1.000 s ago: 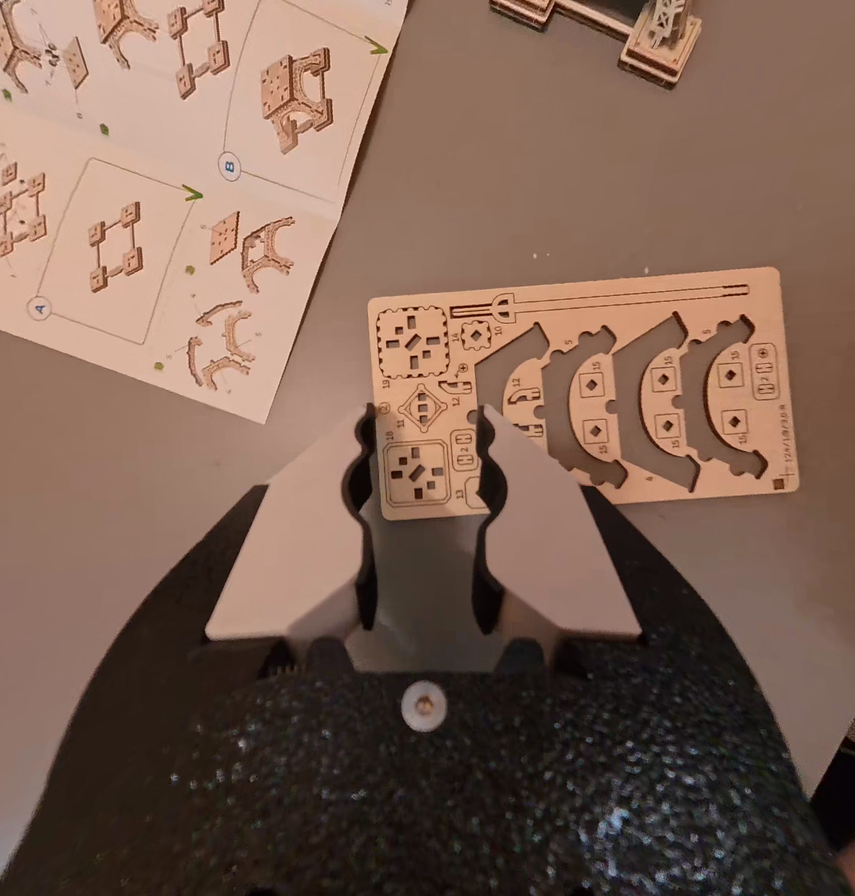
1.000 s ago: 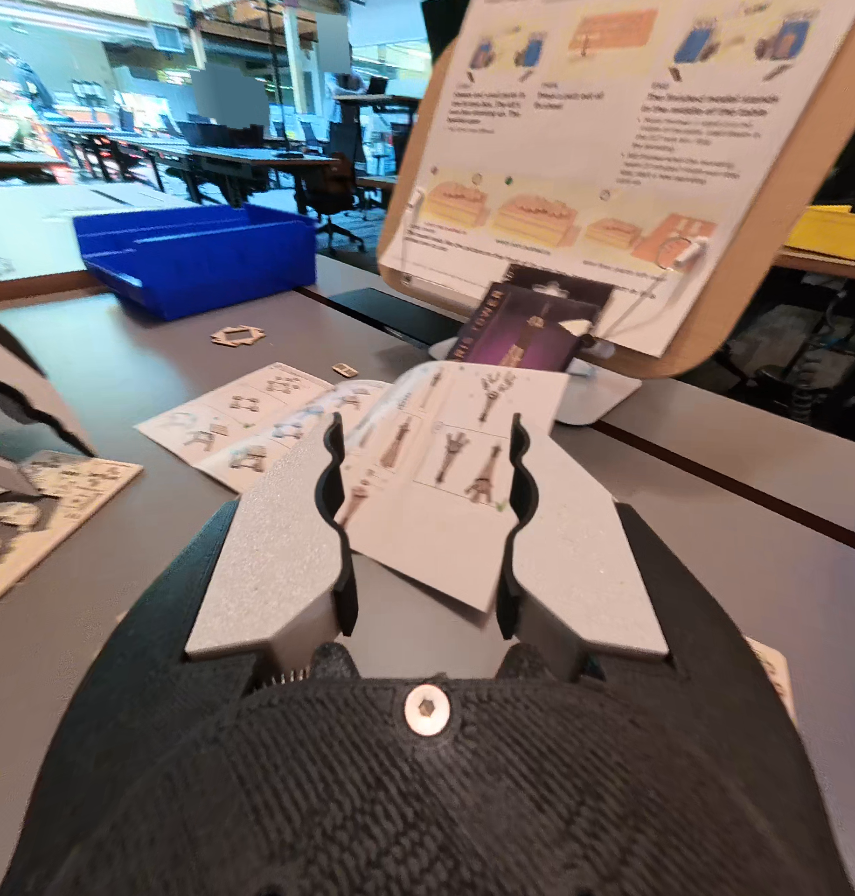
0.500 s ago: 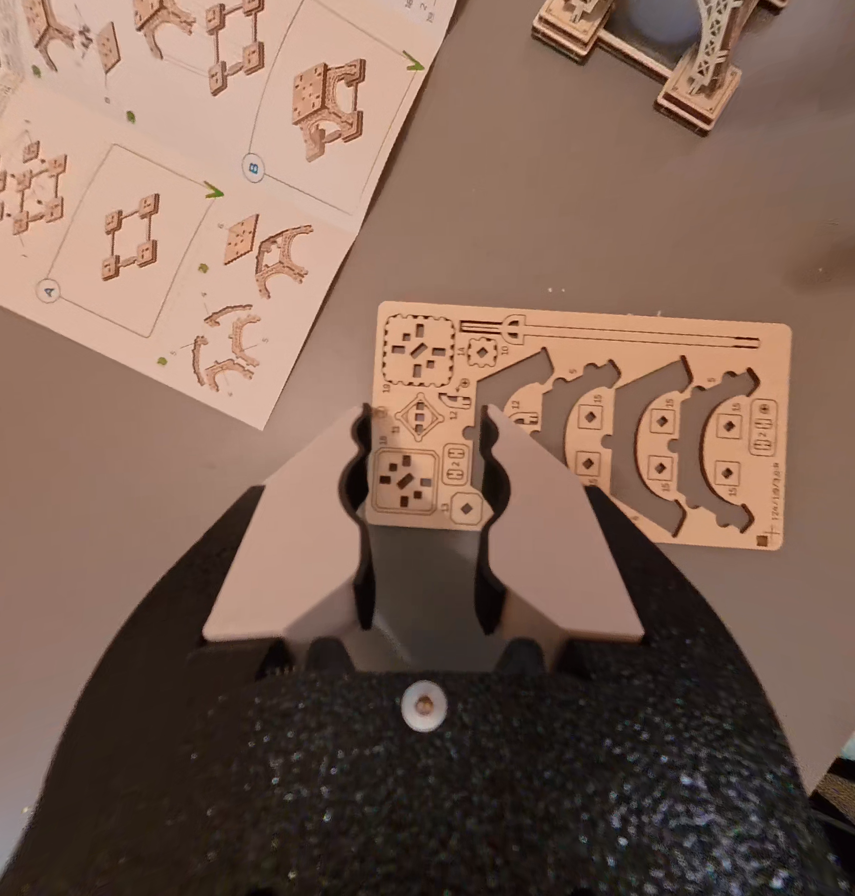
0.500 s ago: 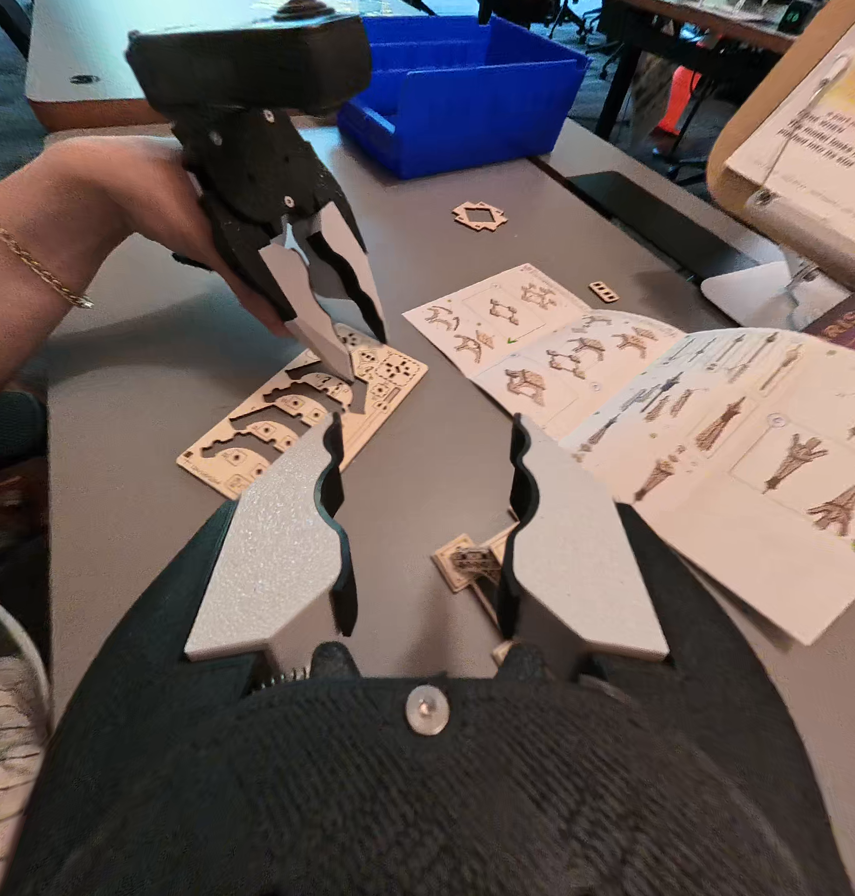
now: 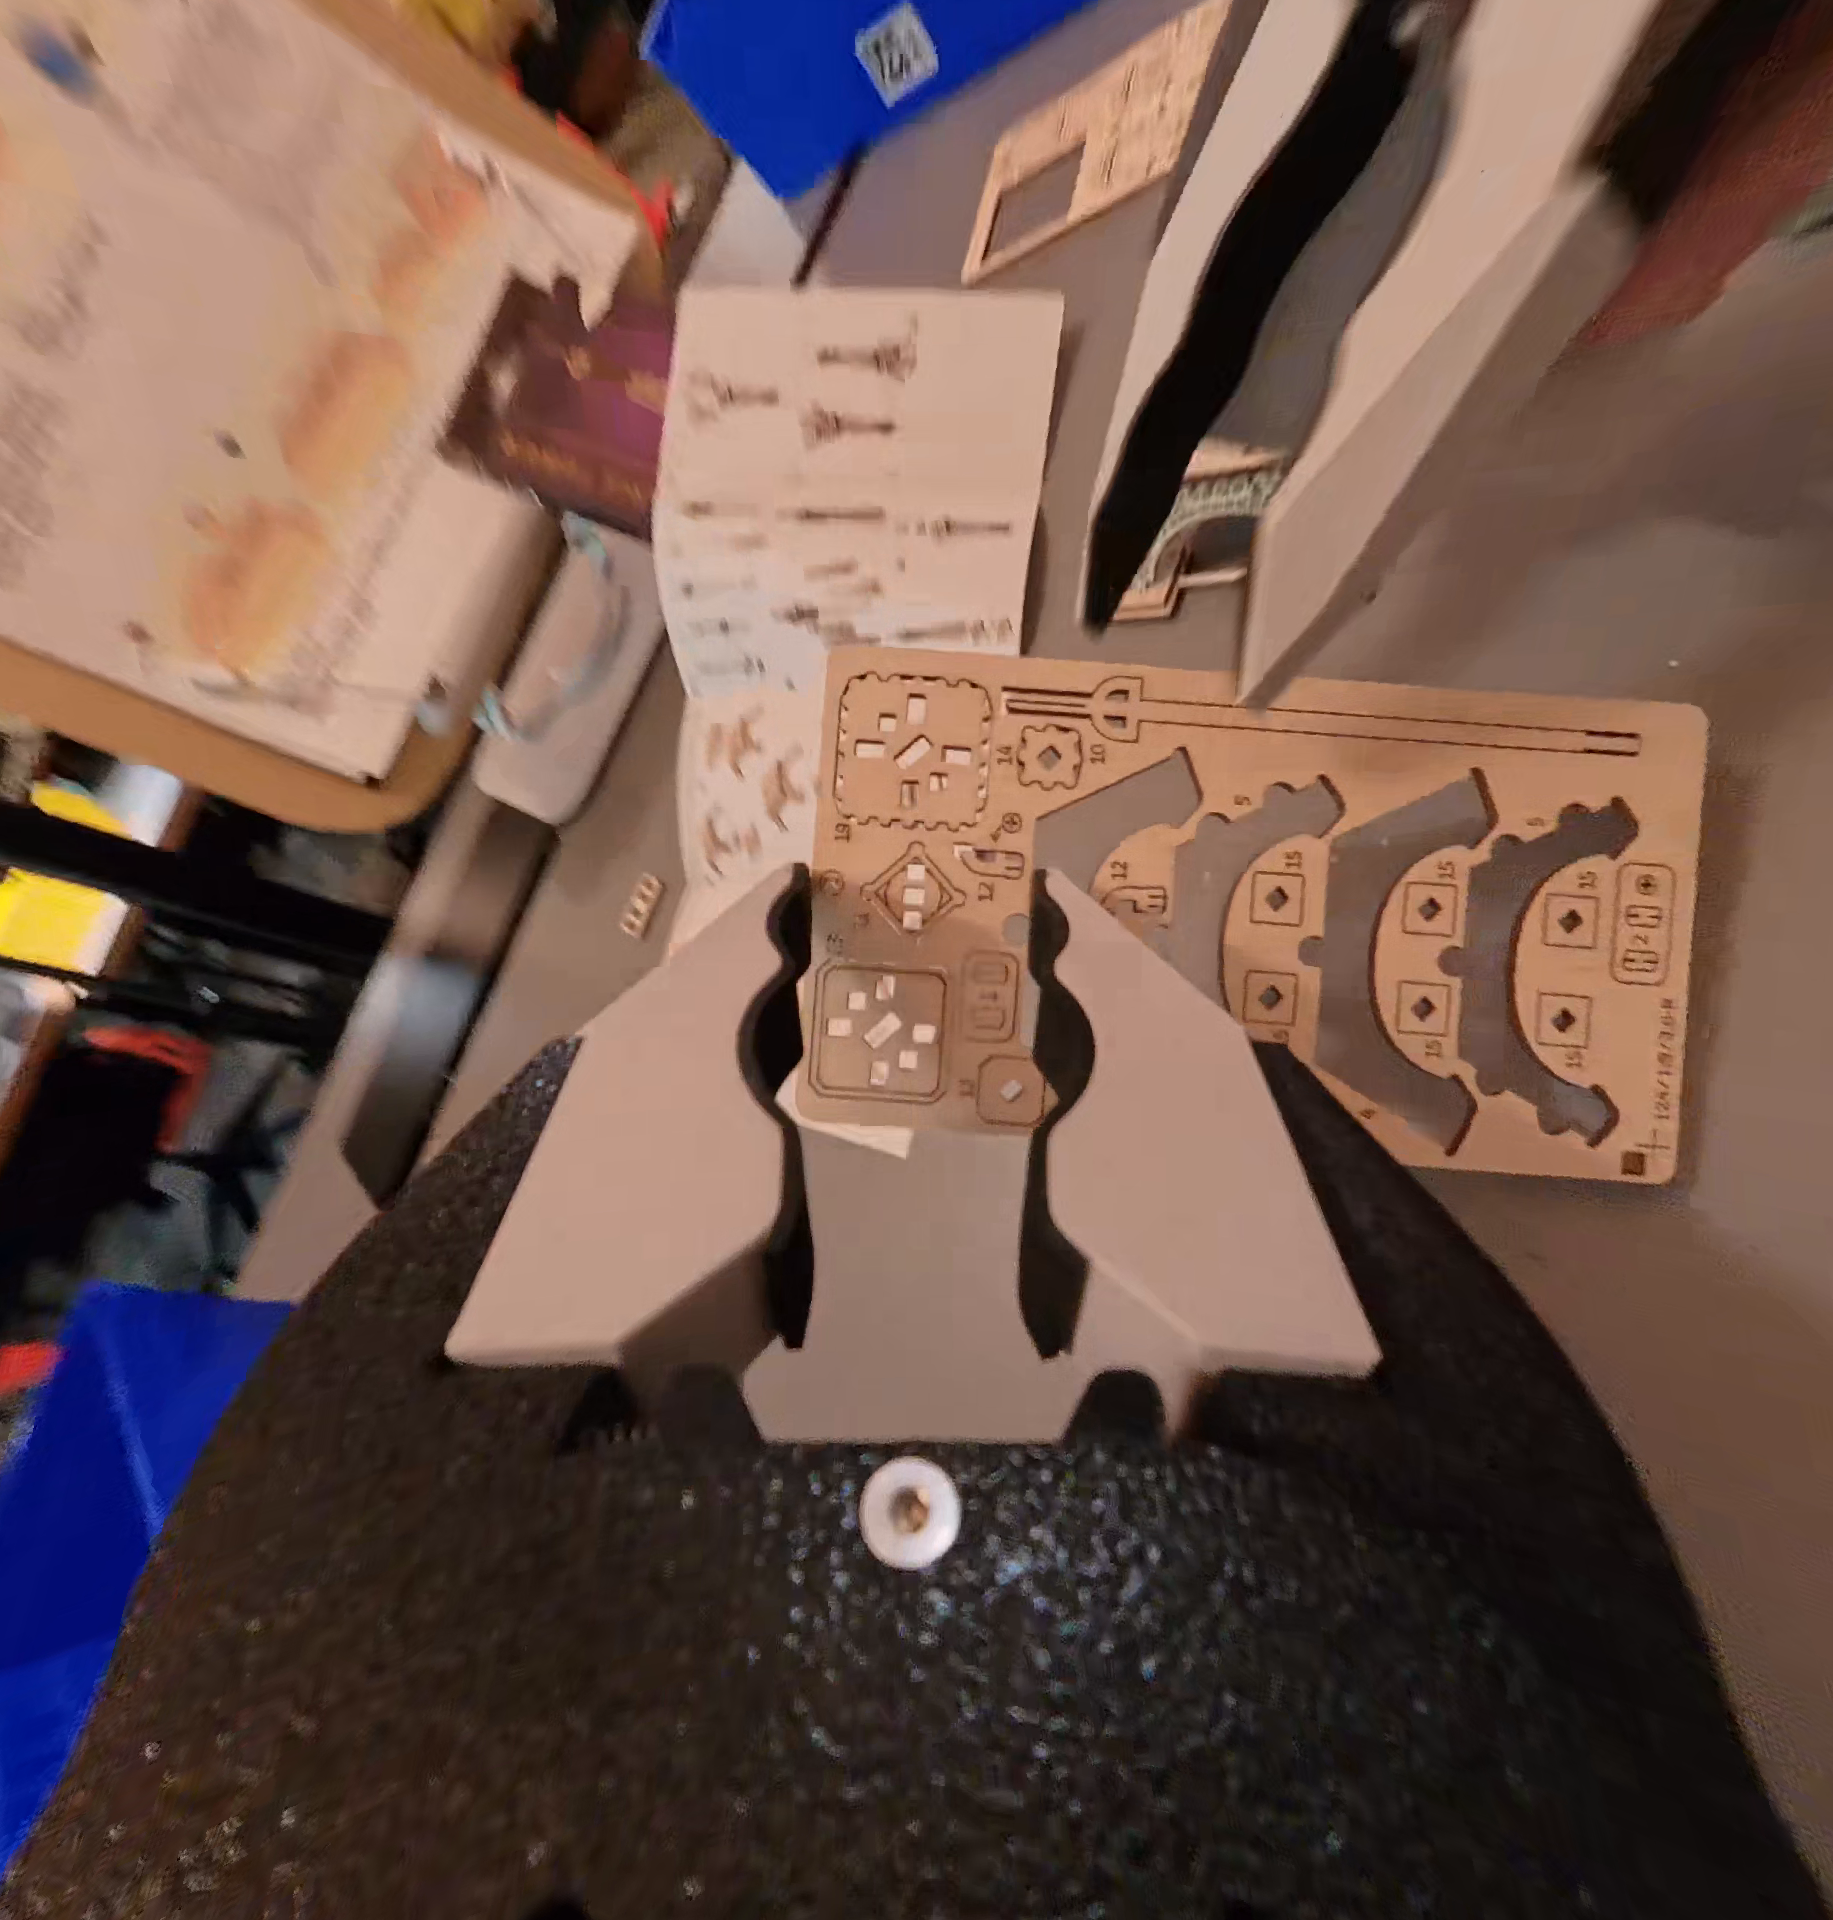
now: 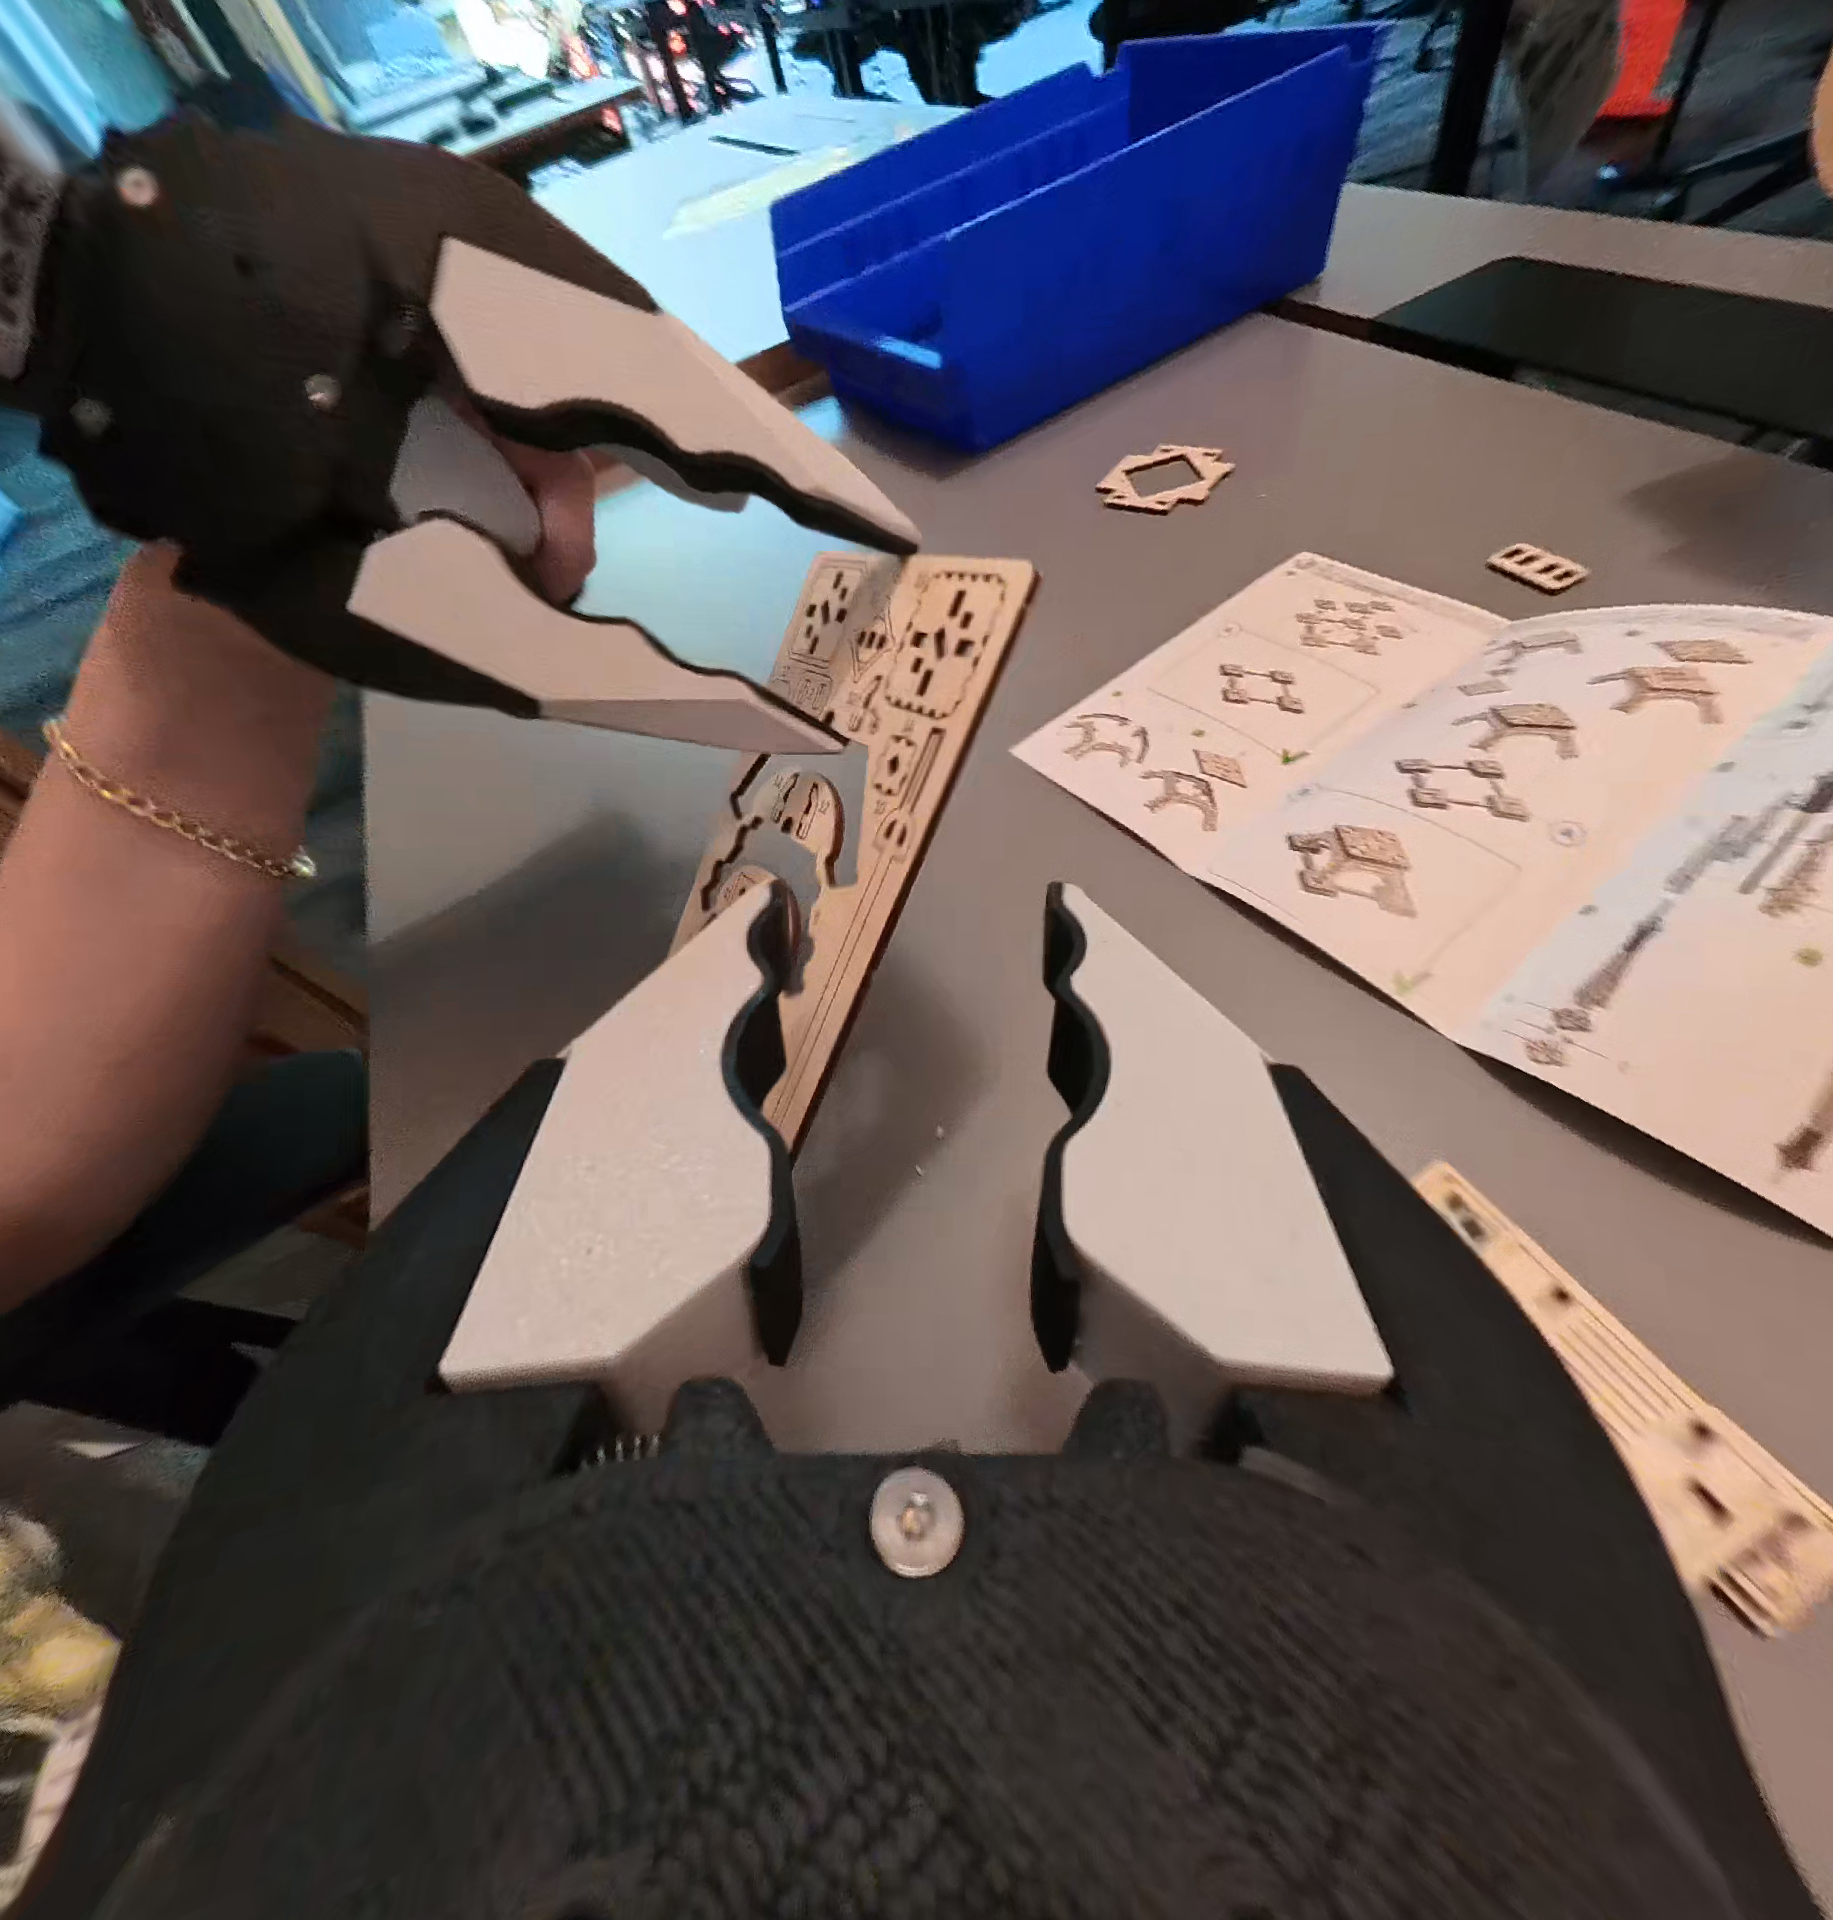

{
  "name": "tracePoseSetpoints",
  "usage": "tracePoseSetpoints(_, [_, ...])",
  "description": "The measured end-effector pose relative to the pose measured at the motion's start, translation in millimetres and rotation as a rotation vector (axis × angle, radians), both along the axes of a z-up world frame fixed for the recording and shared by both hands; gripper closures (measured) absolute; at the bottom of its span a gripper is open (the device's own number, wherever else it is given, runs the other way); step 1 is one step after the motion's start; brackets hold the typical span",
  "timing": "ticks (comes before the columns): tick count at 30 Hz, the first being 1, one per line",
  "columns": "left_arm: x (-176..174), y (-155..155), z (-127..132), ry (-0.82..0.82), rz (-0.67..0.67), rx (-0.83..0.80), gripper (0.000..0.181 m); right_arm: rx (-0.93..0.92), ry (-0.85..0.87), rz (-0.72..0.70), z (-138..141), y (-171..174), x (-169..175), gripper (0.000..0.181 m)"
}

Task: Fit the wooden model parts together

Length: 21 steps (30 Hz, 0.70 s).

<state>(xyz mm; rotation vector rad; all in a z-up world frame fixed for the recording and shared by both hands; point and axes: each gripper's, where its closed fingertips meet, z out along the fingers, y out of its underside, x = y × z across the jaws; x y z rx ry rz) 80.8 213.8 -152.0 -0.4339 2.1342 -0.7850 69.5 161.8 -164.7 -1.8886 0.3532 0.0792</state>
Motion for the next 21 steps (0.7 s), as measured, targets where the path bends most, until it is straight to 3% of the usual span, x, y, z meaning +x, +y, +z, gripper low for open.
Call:
tracePoseSetpoints(1, [-1.4, -2.3, 6.2, -0.036, -0.012, 0.012, 0.141, 0.012, 0.031, 0.016, -0.6, 4.6, -0.3, 0.136])
tracePoseSetpoints(2, [-1.4, -2.4, 10.8, -0.063, -0.008, 0.02, 0.142, 0.027, 0.06, 0.038, -0.2, 8.3, -1.9, 0.138])
tracePoseSetpoints(4, [-2.2, -1.7, 11.8, -0.073, -0.009, 0.021, 0.141, 0.08, 0.099, 0.106, 4.8, 12.3, -11.7, 0.171])
tracePoseSetpoints(5, [-1.6, -0.4, 10.8, -0.074, -0.005, 0.017, 0.142, 0.104, 0.1, 0.104, 6.9, 12.8, -12.0, 0.176])
tracePoseSetpoints(8, [3.0, 1.3, 12.3, -0.089, 0.015, -0.046, 0.136, 0.137, 0.077, 0.096, 9.3, 12.6, -12.0, 0.179])
tracePoseSetpoints(12, [13.3, 4.2, 30.6, -0.046, 0.091, -0.397, 0.109, 0.208, 0.065, 0.077, 20.2, 5.9, -5.5, 0.181])
tracePoseSetpoints(14, [8.2, 2.7, 50.0, -0.065, 0.076, -0.503, 0.124, 0.207, 0.064, 0.034, 20.2, 0.9, 2.5, 0.181])
tracePoseSetpoints(17, [-11.1, -14.5, 58.6, -0.107, -0.032, -0.366, 0.144, 0.205, 0.055, 0.016, 20.2, -0.9, 3.6, 0.181])
tracePoseSetpoints(19, [-12.4, -16.8, 44.4, -0.054, -0.011, -0.261, 0.137, 0.226, 0.069, 0.054, 22.9, 1.5, -3.1, 0.181])
tracePoseSetpoints(21, [-5.9, -14.3, 41.8, -0.064, 0.029, -0.246, 0.116, 0.21, 0.08, 0.111, 21.5, 3.4, -11.0, 0.181])
